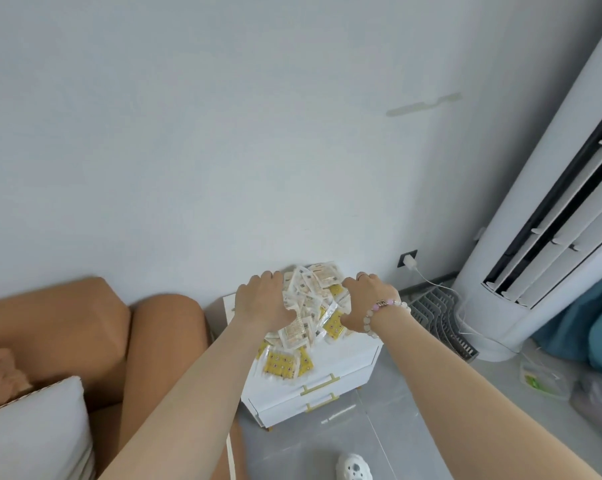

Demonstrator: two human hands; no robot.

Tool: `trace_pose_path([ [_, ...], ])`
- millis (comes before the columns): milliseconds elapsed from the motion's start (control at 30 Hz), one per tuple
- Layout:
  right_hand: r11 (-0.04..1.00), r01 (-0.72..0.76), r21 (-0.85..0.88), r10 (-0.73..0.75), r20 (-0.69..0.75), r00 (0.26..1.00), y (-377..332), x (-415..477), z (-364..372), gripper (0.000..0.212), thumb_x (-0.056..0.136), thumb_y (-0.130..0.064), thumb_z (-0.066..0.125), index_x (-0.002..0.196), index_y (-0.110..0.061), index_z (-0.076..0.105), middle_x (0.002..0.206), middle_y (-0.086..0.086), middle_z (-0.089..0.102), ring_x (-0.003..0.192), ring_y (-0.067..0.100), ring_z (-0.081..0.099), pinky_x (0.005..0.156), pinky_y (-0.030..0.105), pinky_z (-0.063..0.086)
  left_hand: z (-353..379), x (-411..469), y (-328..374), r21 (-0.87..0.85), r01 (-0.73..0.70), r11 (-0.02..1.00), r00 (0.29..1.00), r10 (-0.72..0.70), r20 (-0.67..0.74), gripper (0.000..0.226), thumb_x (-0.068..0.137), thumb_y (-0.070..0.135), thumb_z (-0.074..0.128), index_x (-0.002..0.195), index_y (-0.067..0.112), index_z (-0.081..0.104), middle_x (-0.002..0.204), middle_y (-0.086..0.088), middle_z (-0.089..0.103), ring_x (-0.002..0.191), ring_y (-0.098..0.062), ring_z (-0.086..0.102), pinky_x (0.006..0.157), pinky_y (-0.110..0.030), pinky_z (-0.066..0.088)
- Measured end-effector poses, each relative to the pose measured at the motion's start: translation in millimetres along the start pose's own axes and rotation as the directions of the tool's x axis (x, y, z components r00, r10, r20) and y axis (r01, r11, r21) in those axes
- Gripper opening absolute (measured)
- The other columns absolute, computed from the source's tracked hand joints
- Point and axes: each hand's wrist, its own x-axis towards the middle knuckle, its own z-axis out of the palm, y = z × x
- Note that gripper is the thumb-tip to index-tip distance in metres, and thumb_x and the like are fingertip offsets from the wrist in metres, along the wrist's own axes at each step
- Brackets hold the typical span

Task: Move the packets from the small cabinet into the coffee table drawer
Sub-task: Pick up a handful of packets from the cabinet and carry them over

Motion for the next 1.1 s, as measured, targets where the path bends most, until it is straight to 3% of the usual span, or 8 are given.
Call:
trace_pose_path([
  [267, 0.997, 0.073, 0.016, -0.074, 0.087, 0.993, 1, 97, 12, 0.054, 0.085, -0.037, 0.053, 0.135, -0.02, 0.04, 0.13, 0.001, 0.046, 0.123, 0.018, 0.042, 0.085, 0.029, 0.041, 10, 78, -26, -0.01, 0.096, 0.995, 0.995, -0.095, 0.036, 0.061, 0.083, 0.048, 0.058, 0.132, 0.017, 0.04, 0.125, 0.001, 0.049, 0.115, -0.019, 0.049, 0.085, -0.031, 0.042],
  [533, 0.992, 0.128, 0.013, -0.127, 0.207, 0.97, 0, 196, 21, 0.05, 0.086, -0.036, 0.053, 0.131, -0.019, 0.041, 0.128, 0.003, 0.046, 0.121, 0.02, 0.042, 0.083, 0.031, 0.043, 22, 150, -52, -0.054, 0.271, 0.961, 0.959, -0.264, 0.102, 0.053, 0.08, 0.038, 0.06, 0.126, 0.016, 0.043, 0.118, 0.002, 0.052, 0.108, -0.017, 0.051, 0.075, -0.025, 0.035],
  [700, 0.982, 0.189, -0.01, -0.181, 0.246, 0.952, -13, 241, 33, 0.055, 0.089, -0.045, 0.051, 0.136, -0.02, 0.038, 0.135, 0.003, 0.044, 0.126, 0.02, 0.041, 0.092, 0.033, 0.045, 40, 170, -72, -0.211, 0.425, 0.88, 0.901, -0.388, 0.196, 0.068, 0.08, 0.04, 0.062, 0.138, 0.019, 0.033, 0.128, 0.002, 0.048, 0.116, -0.019, 0.048, 0.086, -0.03, 0.043],
  [967, 0.99, 0.135, -0.036, -0.11, 0.387, 0.915, -7, 250, 84, 0.051, 0.091, -0.041, 0.049, 0.136, -0.02, 0.037, 0.133, 0.002, 0.045, 0.124, 0.019, 0.042, 0.088, 0.029, 0.043, 104, 171, -89, -0.217, 0.571, 0.792, 0.794, -0.464, 0.392, 0.064, 0.079, 0.038, 0.063, 0.134, 0.016, 0.037, 0.127, 0.001, 0.051, 0.114, -0.02, 0.052, 0.083, -0.032, 0.046],
  [1100, 0.998, 0.033, -0.054, -0.002, 0.497, 0.868, 7, 248, 123, 0.052, 0.09, -0.039, 0.05, 0.137, -0.021, 0.036, 0.132, 0.001, 0.044, 0.124, 0.018, 0.042, 0.092, 0.031, 0.042, 142, 180, -81, -0.234, 0.541, 0.808, 0.797, -0.403, 0.449, 0.066, 0.083, 0.038, 0.061, 0.139, 0.016, 0.033, 0.13, 0.001, 0.05, 0.115, -0.02, 0.052, 0.082, -0.033, 0.048],
])
